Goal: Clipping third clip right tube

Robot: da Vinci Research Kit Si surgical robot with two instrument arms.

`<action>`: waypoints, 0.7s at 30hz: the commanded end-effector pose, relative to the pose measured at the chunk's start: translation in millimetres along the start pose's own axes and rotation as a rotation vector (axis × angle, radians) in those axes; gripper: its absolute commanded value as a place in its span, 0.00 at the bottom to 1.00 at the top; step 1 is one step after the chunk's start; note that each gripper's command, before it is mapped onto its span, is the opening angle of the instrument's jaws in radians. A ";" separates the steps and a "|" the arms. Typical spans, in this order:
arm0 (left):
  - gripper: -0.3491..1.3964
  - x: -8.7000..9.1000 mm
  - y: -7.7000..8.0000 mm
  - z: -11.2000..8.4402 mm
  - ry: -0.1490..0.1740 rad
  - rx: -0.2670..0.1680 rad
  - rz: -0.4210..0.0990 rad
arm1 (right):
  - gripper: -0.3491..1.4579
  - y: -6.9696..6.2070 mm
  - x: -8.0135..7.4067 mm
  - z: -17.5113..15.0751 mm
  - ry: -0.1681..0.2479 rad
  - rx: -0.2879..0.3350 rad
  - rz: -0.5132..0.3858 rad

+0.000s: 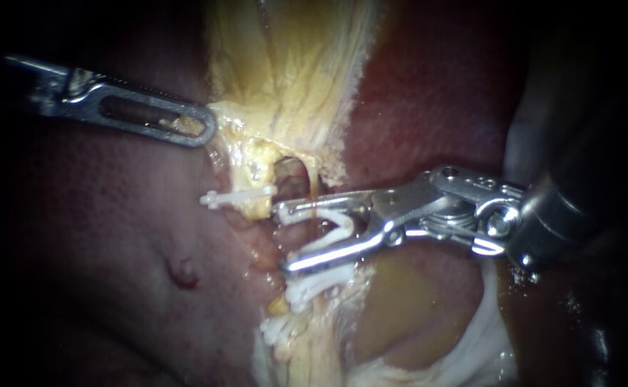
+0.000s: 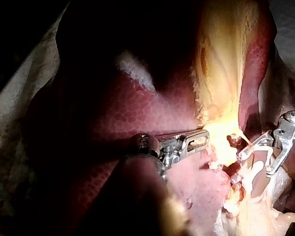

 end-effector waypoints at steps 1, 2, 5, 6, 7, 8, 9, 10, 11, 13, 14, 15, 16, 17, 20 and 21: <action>0.00 0.0 0.0 0.0 0.000 0.000 0.000 | 0.47 0.0 0.0 0.0 -0.001 0.000 0.000; 0.00 0.0 0.0 0.0 0.000 0.000 0.000 | 0.46 0.0 0.0 -0.1 -0.001 0.000 0.000; 0.00 0.0 0.0 0.0 0.000 0.000 0.000 | 0.46 0.1 0.0 -0.2 0.000 0.000 0.006; 0.00 0.0 0.0 0.0 0.000 0.000 0.000 | 0.46 0.2 0.0 -0.2 0.000 0.000 0.006; 0.00 0.0 0.0 0.0 0.000 0.000 0.000 | 0.45 0.2 -0.1 -0.3 0.000 0.000 0.012; 0.00 0.0 0.0 0.0 0.000 0.000 0.000 | 0.44 0.2 -0.1 -0.4 0.003 -0.005 0.018; 0.00 0.0 0.0 0.0 0.000 0.000 0.000 | 0.43 0.2 -0.1 -0.5 0.006 -0.013 0.024; 0.00 0.0 0.0 0.0 0.000 0.000 0.000 | 0.42 0.2 -0.1 -0.7 0.007 -0.016 0.024; 0.00 0.0 0.0 0.0 0.000 0.000 0.000 | 0.41 0.2 -0.2 -0.8 0.007 -0.016 0.024; 0.00 0.0 0.0 0.0 0.000 0.000 0.000 | 0.40 0.4 -0.2 -1.1 0.010 -0.016 0.024; 0.00 0.0 0.0 0.0 0.000 0.000 0.000 | 0.39 0.5 -0.2 -1.2 0.009 -0.020 0.025; 0.00 0.0 0.0 0.0 0.000 0.000 0.000 | 0.38 0.6 -0.2 -1.3 0.009 -0.020 0.025; 0.00 0.0 0.0 0.0 0.000 0.000 0.000 | 0.36 0.6 -0.3 -1.4 0.006 -0.021 0.025; 0.00 0.0 0.0 0.0 0.000 0.000 0.000 | 0.35 0.7 -0.3 -1.5 0.004 -0.025 0.025; 0.00 0.0 0.0 0.0 0.000 0.000 0.000 | 0.32 0.8 -0.3 -1.7 0.004 -0.025 0.025; 0.00 0.0 0.0 0.0 0.000 0.000 0.000 | 0.31 0.8 -0.3 -1.7 0.004 -0.025 0.025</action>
